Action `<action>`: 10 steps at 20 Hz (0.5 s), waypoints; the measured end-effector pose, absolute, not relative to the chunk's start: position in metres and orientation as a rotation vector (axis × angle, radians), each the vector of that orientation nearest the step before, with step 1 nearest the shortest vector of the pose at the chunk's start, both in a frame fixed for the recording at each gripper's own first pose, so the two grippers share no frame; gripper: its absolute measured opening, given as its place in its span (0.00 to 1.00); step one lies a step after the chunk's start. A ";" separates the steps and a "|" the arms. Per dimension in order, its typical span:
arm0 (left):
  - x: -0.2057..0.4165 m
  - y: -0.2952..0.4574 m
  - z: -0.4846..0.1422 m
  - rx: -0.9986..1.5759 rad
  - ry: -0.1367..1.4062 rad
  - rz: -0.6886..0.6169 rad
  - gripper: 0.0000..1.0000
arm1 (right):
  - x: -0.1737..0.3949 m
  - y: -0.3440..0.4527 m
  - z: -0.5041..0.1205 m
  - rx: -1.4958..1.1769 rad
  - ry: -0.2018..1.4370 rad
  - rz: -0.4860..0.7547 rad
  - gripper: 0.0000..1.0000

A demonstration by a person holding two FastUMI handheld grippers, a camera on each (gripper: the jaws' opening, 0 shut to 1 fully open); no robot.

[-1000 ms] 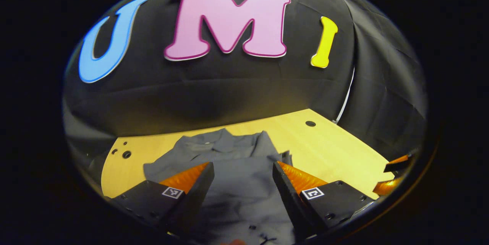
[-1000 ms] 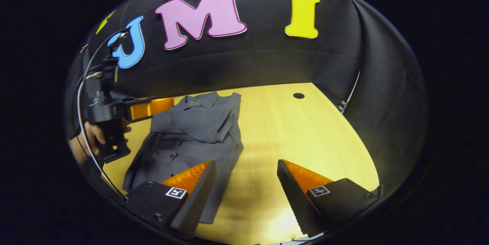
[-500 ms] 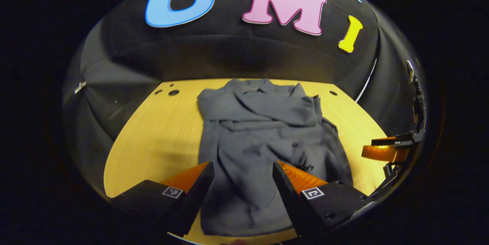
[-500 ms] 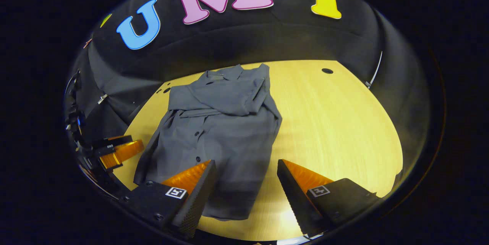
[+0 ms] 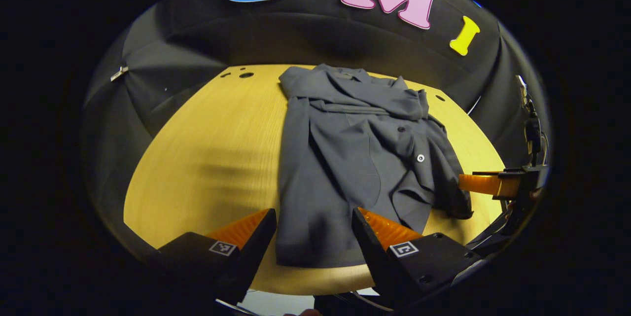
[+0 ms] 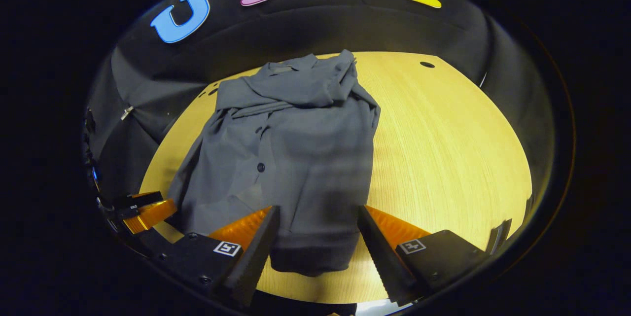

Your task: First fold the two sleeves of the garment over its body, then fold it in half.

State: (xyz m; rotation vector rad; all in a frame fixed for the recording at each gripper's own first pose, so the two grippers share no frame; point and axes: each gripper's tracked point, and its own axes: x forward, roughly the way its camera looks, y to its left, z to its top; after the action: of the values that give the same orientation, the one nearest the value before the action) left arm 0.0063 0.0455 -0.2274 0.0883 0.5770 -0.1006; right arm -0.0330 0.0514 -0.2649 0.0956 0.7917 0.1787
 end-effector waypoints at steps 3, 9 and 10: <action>-0.005 0.052 -0.241 0.080 0.606 -0.105 0.97 | -0.042 0.049 -0.277 0.079 0.817 0.154 0.99; -0.006 0.053 -0.262 0.081 0.659 -0.091 0.97 | -0.048 0.043 -0.296 0.019 0.861 0.118 1.00; -0.006 0.054 -0.267 0.080 0.672 -0.084 0.97 | -0.046 0.043 -0.297 0.015 0.861 0.112 1.00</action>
State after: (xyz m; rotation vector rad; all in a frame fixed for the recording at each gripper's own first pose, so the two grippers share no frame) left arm -0.0065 0.0540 -0.2666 0.0804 0.6720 -0.0838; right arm -0.0462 0.0429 -0.2966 0.0150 0.8611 0.1125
